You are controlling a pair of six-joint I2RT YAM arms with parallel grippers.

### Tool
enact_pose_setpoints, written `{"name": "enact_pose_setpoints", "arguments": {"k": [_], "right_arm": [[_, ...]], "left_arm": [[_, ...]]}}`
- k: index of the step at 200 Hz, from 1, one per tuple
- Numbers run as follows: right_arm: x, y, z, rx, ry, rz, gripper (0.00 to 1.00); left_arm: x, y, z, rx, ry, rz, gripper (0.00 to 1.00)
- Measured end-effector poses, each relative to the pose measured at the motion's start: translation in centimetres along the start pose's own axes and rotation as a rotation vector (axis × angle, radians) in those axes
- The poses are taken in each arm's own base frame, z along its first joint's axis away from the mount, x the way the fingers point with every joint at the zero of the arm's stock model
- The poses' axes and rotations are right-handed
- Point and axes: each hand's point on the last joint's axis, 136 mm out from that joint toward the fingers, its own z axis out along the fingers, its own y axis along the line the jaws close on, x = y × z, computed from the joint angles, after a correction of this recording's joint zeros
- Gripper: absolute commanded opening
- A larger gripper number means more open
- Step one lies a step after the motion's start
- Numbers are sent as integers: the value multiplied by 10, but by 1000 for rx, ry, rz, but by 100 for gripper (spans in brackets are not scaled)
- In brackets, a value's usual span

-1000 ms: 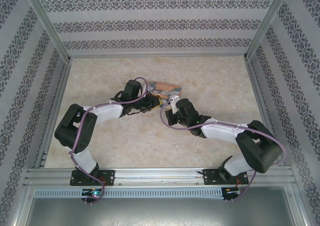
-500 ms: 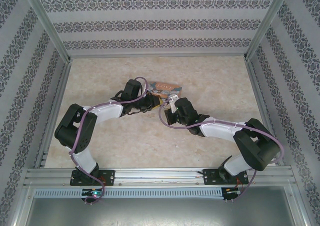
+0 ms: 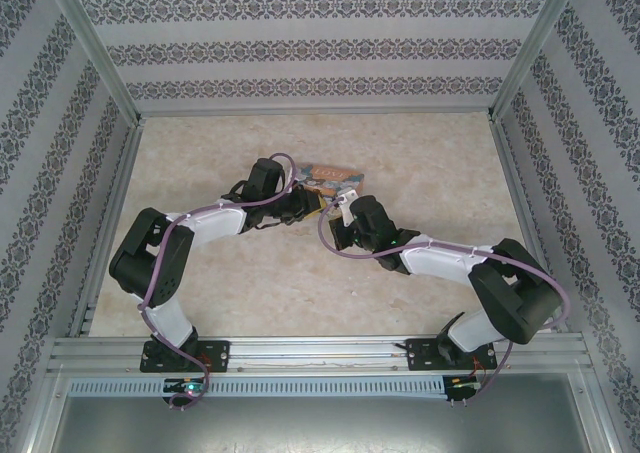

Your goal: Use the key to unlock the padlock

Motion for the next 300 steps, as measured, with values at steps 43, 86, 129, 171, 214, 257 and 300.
{"name": "enact_pose_setpoints", "arguments": {"k": [43, 86, 129, 171, 214, 257, 300], "right_arm": [[-2, 0, -1, 3, -5, 0, 0], [-2, -1, -1, 7, -6, -2, 0], [-2, -1, -2, 7, -5, -11, 0], [-1, -1, -5, 7, -10, -19, 0], [-1, -3, -7, 13, -14, -19, 0], [-3, -2, -7, 11, -24, -19, 0], [-7, -1, -6, 8, -42, -18, 0]], "left_arm": [[0, -1, 0, 0, 2, -1, 14], [0, -1, 0, -1, 3, -1, 14], [-1, -1, 0, 0, 2, 0, 13], [1, -1, 0, -1, 9, -4, 13], [0, -1, 1, 0, 11, -4, 13], [0, -1, 1, 0, 11, -4, 13], [0, -1, 1, 1, 11, -4, 13]]}}
